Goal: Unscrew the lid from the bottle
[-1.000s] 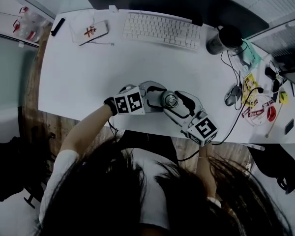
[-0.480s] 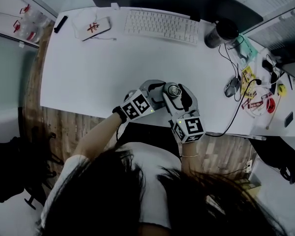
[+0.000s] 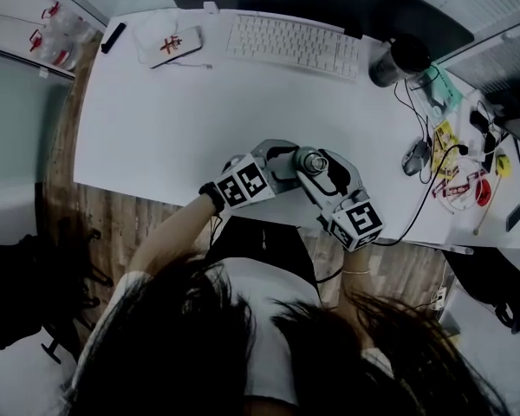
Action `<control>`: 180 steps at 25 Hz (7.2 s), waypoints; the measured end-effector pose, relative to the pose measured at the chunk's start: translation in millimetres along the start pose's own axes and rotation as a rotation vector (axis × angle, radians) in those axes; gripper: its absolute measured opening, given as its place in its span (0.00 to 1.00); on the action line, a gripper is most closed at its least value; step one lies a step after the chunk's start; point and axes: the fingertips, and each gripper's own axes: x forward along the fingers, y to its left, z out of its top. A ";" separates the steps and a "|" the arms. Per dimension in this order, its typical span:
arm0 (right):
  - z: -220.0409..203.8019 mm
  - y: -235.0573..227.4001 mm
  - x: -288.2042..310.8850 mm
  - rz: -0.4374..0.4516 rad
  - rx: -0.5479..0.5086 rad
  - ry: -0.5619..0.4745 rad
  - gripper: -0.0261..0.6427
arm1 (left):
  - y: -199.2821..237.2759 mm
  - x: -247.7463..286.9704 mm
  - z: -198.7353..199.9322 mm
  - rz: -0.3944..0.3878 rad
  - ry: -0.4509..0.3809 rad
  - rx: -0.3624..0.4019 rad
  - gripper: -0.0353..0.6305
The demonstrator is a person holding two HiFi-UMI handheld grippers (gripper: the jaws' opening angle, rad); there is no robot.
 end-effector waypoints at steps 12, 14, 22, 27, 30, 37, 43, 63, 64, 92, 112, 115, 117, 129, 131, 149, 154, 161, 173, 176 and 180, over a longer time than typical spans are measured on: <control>0.8 18.0 2.9 0.432 -0.161 0.163 0.42 | -1.4 -3.9 -1.6 -0.222 0.036 0.119 0.59; -0.6 20.2 3.4 0.492 -0.181 0.188 0.42 | -2.3 -5.1 -2.3 -0.267 0.056 0.146 0.59; 0.2 22.8 4.0 0.632 -0.193 0.232 0.42 | -2.7 -6.0 -2.8 -0.350 0.096 0.197 0.59; 1.7 20.8 2.6 0.611 -0.174 0.242 0.42 | -2.4 -6.3 -2.1 -0.347 0.087 0.194 0.59; 1.2 13.6 2.9 0.480 -0.151 0.211 0.42 | -0.5 -6.1 -2.3 -0.325 0.072 0.188 0.59; -2.4 3.0 -10.3 0.124 -0.012 0.047 0.42 | -2.9 -3.7 -2.8 -0.224 0.044 0.142 0.59; -2.3 6.2 -9.1 -0.092 0.016 -0.062 0.42 | -4.3 -3.6 -4.0 -0.121 0.018 0.095 0.59; -5.0 10.9 -0.1 0.091 -0.079 0.039 0.42 | -6.1 -3.7 -7.1 -0.062 -0.001 0.057 0.59; -4.4 11.0 0.3 0.125 -0.090 0.045 0.42 | -5.2 -3.7 -6.6 -0.073 0.002 0.064 0.59; 39.9 8.2 -22.7 0.357 -0.014 0.002 0.42 | -8.4 -19.6 -14.5 -0.148 0.125 0.027 0.59; 144.8 -18.7 -73.5 -0.071 -0.063 -0.262 0.42 | 47.2 -110.3 156.4 0.323 -0.291 0.016 0.47; 153.8 -24.1 -75.9 -0.132 -0.084 -0.266 0.42 | 52.0 -121.0 179.4 0.391 -0.329 0.036 0.41; 158.3 -25.8 -79.2 -0.162 -0.109 -0.275 0.42 | 51.7 -126.5 191.4 0.435 -0.347 0.050 0.34; 179.4 -31.8 -102.3 -0.344 -0.124 -0.357 0.42 | 46.0 -161.8 221.3 0.622 -0.525 -0.057 0.17; 178.2 -34.6 -103.9 -0.365 -0.112 -0.362 0.42 | 46.9 -168.4 218.7 0.668 -0.512 -0.033 0.14; 153.3 -43.3 -105.4 -0.416 -0.081 -0.293 0.42 | 50.1 -179.3 179.1 0.722 -0.459 -0.083 0.14; 151.5 -40.7 -98.1 -0.393 -0.088 -0.277 0.42 | 52.6 -177.8 177.0 0.714 -0.447 -0.083 0.14; 146.3 -47.9 -97.0 -0.425 -0.062 -0.270 0.42 | 55.6 -174.9 167.8 0.706 -0.424 -0.103 0.14; 150.7 -46.5 -85.9 -0.412 -0.075 -0.265 0.42 | 63.5 -172.9 165.0 0.702 -0.417 -0.107 0.14; 151.0 -48.1 -85.3 -0.425 -0.074 -0.270 0.42 | 64.6 -172.5 165.1 0.702 -0.420 -0.106 0.14; 152.3 -51.3 -87.8 -0.454 -0.075 -0.281 0.42 | 64.7 -172.6 164.7 0.707 -0.419 -0.104 0.14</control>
